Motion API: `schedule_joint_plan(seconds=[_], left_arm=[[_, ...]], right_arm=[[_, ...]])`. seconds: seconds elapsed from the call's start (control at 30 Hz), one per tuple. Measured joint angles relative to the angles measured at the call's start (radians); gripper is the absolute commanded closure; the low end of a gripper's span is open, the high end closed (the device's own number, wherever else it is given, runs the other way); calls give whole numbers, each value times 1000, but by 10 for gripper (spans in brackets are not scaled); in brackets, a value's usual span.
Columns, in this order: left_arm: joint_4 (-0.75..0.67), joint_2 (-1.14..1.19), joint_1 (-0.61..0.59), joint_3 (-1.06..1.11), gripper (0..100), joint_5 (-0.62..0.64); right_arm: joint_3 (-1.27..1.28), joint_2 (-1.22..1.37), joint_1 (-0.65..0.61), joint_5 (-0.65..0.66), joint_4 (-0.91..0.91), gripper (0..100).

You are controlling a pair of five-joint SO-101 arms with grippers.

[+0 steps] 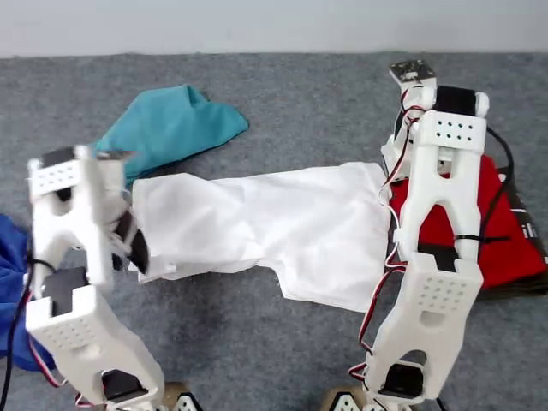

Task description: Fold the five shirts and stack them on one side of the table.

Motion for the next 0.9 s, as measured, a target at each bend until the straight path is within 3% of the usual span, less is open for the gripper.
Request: schedule_joint_plan(seconds=[0.23, 0.6, 0.9], left_arm=[[-5, -2, 72, 14, 820, 17], [-180, -2, 75, 117, 823, 61], [-187, -12, 75, 221, 935, 61]], right_arm=[[0, 0, 0, 0, 0, 846], [0, 0, 0, 0, 0, 847], [0, 0, 0, 0, 0, 847]])
